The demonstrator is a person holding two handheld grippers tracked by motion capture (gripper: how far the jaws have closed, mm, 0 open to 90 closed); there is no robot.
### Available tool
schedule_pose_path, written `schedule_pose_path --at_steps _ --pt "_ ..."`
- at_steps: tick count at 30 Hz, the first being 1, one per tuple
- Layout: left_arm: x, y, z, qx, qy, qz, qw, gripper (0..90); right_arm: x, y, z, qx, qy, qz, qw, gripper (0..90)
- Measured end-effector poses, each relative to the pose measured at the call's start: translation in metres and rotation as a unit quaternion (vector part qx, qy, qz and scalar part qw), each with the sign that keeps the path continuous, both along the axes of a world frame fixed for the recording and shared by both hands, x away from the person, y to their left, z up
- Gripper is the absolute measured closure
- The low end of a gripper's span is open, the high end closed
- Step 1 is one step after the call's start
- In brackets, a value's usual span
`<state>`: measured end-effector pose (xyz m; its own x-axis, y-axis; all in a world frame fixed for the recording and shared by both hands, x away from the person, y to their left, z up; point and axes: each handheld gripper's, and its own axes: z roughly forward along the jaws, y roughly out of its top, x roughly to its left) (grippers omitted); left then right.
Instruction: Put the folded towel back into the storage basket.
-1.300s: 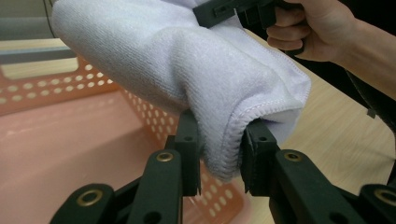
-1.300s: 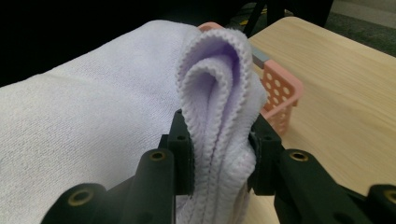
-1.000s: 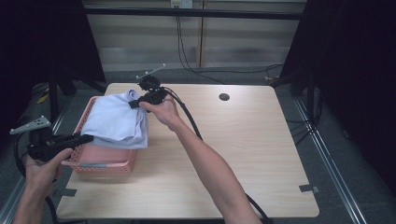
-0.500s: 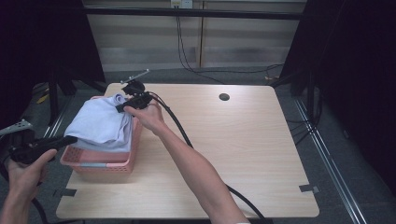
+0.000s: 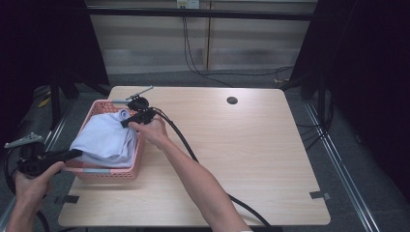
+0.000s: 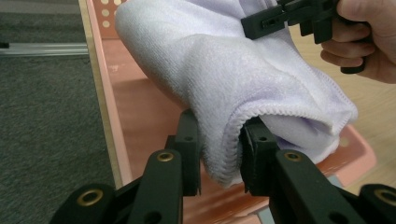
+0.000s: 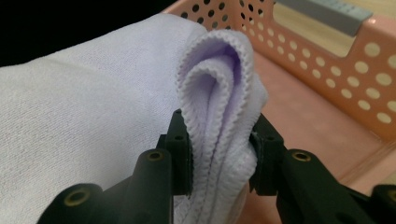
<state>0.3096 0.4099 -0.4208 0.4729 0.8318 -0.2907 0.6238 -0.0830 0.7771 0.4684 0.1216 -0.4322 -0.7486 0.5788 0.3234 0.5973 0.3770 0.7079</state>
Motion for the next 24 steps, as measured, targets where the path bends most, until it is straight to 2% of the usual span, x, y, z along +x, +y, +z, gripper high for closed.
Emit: schedule_pose_path --at_steps 3,5,6,9,10,12,13,16,18,20,24 --pt "0.001 -0.006 -0.002 0.016 0.002 0.000 0.9999 71.6 0.003 -0.002 -0.006 -0.006 0.000 -0.003 1.0000 61.6" --pt "0.001 -0.008 -0.003 0.021 0.007 -0.001 0.9998 70.5 0.005 -0.002 -0.009 -0.020 -0.009 -0.001 0.9998 58.0" --pt "0.000 -0.009 -0.003 0.031 0.009 -0.003 0.9995 69.6 0.006 -0.002 -0.011 -0.019 -0.004 0.000 0.9998 57.4" --pt "-0.002 -0.012 -0.006 0.044 0.020 -0.007 0.9988 61.4 0.008 -0.004 -0.016 -0.025 -0.007 0.003 0.9997 50.5" --pt "-0.003 -0.013 -0.007 0.046 0.019 -0.004 0.9987 56.7 0.008 -0.005 -0.016 -0.019 -0.008 0.011 0.9997 47.1" --pt "-0.005 -0.012 -0.005 0.045 0.014 -0.003 0.9989 46.6 0.008 -0.006 -0.013 -0.016 -0.020 0.010 0.9996 39.1" --pt "-0.006 -0.012 -0.002 0.040 0.008 0.000 0.9992 42.7 0.008 -0.007 -0.011 -0.011 -0.019 0.005 0.9997 39.1" --pt "-0.008 -0.014 0.006 0.039 -0.005 0.000 0.9992 37.6 0.009 -0.015 -0.004 0.002 -0.027 0.001 0.9996 36.4" --pt "-0.008 -0.019 0.010 0.044 -0.007 -0.002 0.9990 37.4 0.010 -0.023 0.003 0.009 -0.031 -0.002 0.9995 35.2" --pt "-0.008 -0.026 0.012 0.037 -0.012 -0.008 0.9992 37.1 0.009 -0.033 0.009 0.019 -0.038 -0.002 0.9991 34.3" --pt "-0.006 -0.043 0.013 0.042 -0.009 -0.004 0.9990 39.0 0.002 -0.056 0.017 0.024 -0.052 0.010 0.9983 33.4"
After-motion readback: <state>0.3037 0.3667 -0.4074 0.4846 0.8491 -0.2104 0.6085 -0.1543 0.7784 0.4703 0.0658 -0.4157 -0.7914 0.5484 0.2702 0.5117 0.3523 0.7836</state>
